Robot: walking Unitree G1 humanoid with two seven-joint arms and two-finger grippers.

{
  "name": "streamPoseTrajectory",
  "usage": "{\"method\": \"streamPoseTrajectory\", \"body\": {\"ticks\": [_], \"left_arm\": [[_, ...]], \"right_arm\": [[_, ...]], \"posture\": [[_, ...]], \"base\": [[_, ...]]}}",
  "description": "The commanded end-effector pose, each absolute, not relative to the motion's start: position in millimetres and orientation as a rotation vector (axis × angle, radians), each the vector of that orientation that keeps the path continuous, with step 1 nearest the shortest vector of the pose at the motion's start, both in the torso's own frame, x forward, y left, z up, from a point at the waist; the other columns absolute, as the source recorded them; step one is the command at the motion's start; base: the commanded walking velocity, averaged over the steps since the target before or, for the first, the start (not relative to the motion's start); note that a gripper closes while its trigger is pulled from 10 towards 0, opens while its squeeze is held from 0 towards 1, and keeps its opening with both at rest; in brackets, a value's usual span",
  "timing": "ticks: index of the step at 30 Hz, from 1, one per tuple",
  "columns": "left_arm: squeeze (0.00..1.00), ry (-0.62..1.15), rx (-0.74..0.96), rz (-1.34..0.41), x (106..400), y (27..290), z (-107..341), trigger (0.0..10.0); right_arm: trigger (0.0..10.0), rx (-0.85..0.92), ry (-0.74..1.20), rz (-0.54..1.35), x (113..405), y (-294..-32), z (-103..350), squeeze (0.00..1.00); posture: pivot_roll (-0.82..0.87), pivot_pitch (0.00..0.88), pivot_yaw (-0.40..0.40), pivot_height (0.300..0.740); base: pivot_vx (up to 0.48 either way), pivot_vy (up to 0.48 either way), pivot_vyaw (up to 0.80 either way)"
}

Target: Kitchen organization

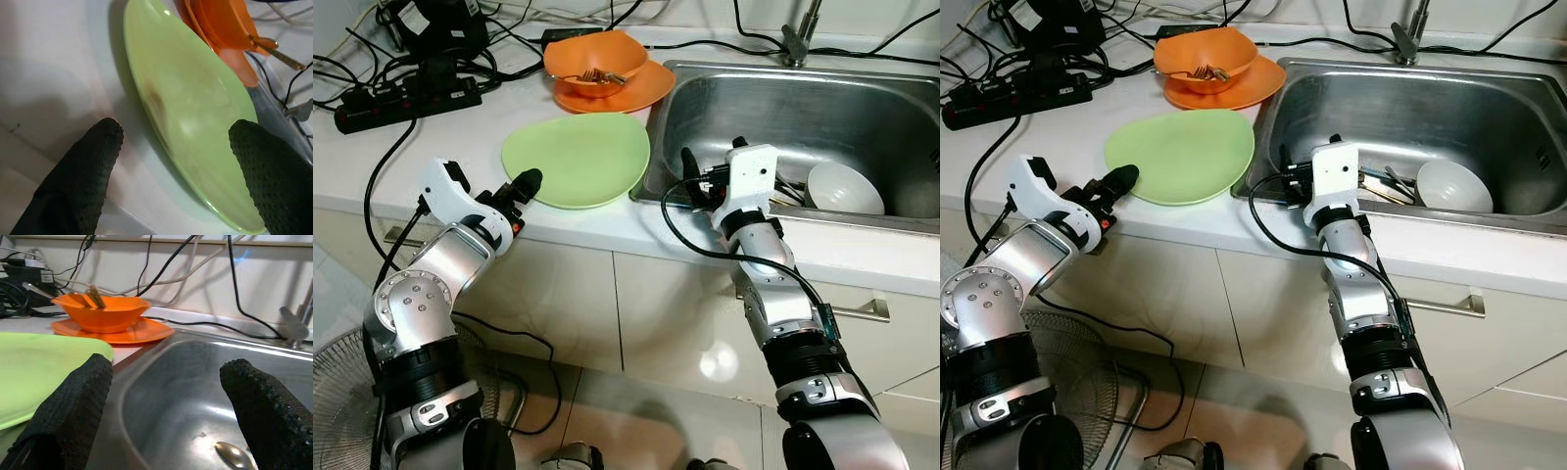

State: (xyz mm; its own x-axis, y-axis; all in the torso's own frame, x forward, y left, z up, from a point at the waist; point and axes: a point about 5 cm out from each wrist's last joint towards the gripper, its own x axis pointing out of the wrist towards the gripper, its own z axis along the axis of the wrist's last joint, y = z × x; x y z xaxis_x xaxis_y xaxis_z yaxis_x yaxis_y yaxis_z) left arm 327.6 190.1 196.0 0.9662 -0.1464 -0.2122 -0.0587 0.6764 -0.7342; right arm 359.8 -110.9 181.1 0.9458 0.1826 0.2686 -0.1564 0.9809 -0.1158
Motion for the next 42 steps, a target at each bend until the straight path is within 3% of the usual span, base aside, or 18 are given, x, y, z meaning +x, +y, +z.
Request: {"method": "streamPoseTrajectory", "body": {"ticks": [1, 16, 20, 42], "left_arm": [[0.0, 0.362, -0.856, -0.003, 327, 189, 178, 10.0], [0.0, 0.457, -0.921, 0.019, 333, 189, 165, 10.0], [0.0, 0.514, -0.908, -0.014, 339, 178, 158, 10.0], [0.0, 0.55, -1.058, -0.068, 346, 133, 128, 10.0]], "right_arm": [[10.0, -0.093, -0.285, 0.183, 357, -108, 182, 0.0], [10.0, -0.06, -0.303, 0.197, 345, -91, 187, 0.0], [10.0, -0.053, -0.319, 0.218, 344, -84, 193, 0.0], [10.0, -0.126, -0.309, 0.265, 352, -96, 201, 0.0]], "posture": [[0.14, 0.148, 0.087, 0.74], [0.08, 0.194, 0.138, 0.74], [0.07, 0.187, 0.151, 0.74], [0.03, 0.136, 0.017, 0.74]], "base": [[0.0, 0.0, 0.0], [0.0, 0.0, 0.0], [0.0, 0.0, 0.0], [0.0, 0.0, 0.0]]}}
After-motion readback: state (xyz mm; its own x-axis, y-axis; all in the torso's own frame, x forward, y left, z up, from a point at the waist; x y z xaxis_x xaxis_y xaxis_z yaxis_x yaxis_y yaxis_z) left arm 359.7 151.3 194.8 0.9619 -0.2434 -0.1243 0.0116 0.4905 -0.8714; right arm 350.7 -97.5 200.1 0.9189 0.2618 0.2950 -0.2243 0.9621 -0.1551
